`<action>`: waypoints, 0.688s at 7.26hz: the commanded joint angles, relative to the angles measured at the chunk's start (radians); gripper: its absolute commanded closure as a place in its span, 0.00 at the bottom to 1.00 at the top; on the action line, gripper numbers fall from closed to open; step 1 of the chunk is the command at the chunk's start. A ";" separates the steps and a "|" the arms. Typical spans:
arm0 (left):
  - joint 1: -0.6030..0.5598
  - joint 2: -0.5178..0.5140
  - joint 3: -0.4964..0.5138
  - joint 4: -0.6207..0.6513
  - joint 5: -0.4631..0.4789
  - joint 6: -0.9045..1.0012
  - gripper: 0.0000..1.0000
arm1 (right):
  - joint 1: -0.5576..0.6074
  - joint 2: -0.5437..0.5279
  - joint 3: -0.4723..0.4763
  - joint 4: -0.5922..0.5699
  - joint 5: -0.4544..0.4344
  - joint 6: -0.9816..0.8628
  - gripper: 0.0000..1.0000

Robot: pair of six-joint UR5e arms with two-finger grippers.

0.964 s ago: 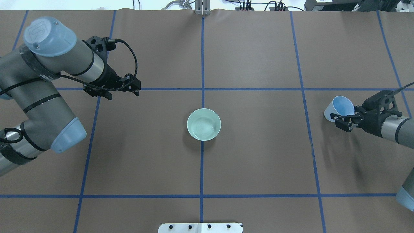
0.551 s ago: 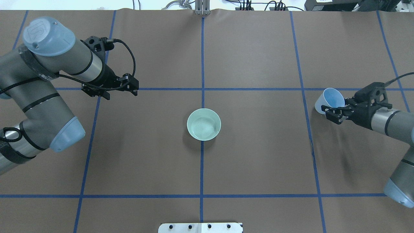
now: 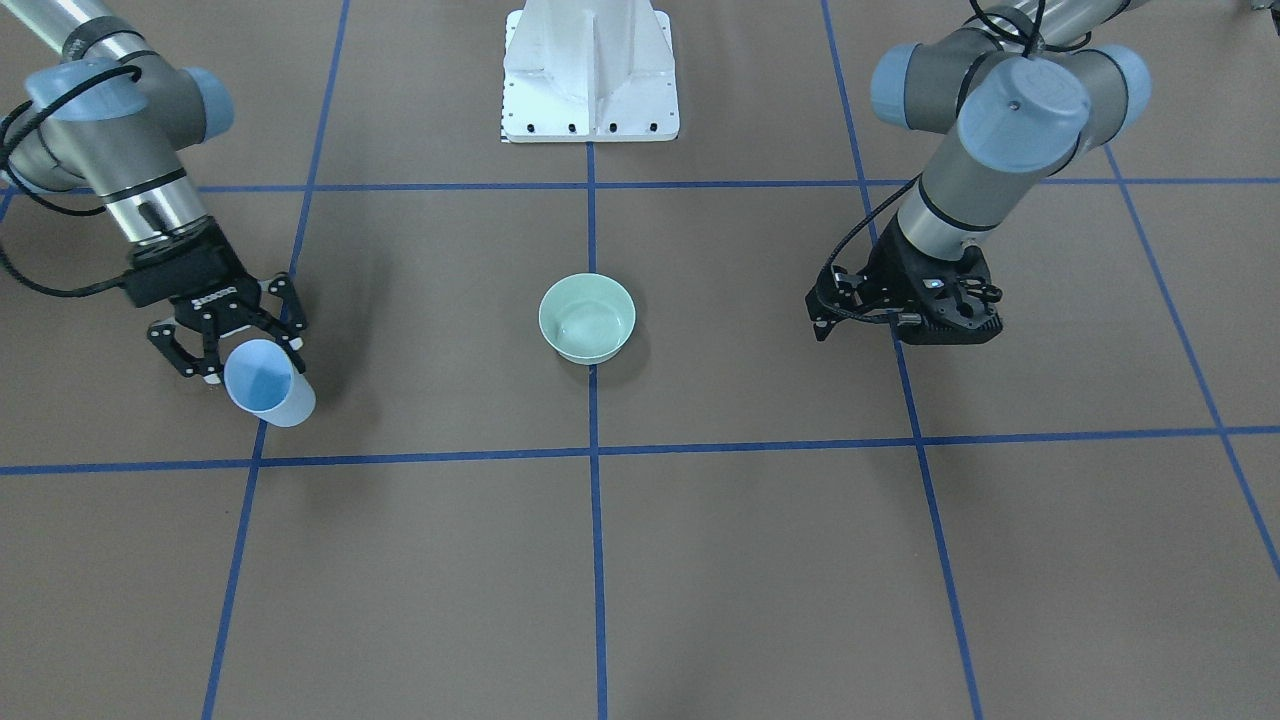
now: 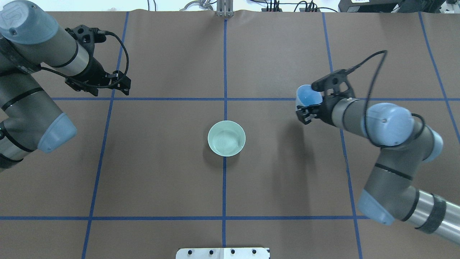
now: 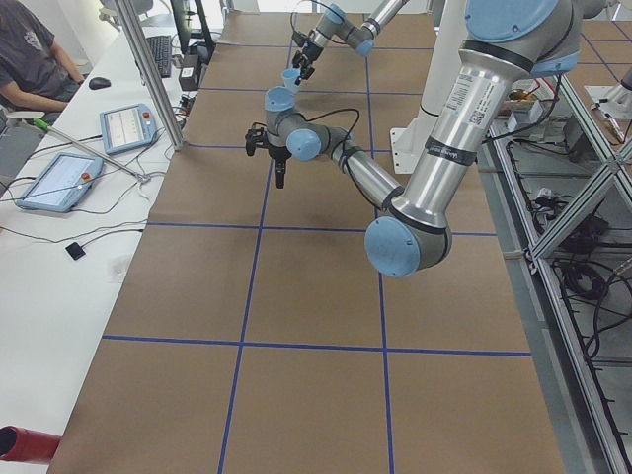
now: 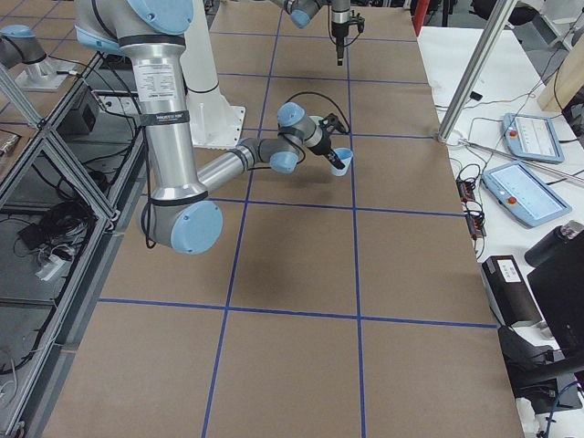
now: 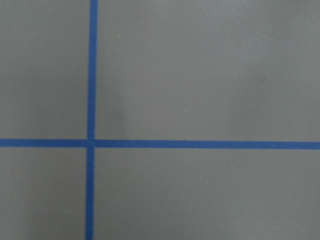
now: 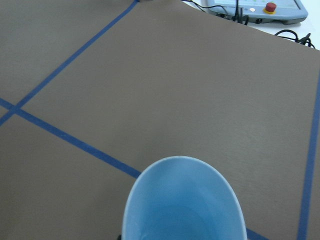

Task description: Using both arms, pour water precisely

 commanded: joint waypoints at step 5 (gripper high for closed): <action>-0.054 -0.002 0.048 0.003 -0.009 0.074 0.01 | -0.211 0.432 0.029 -0.886 -0.124 -0.139 0.86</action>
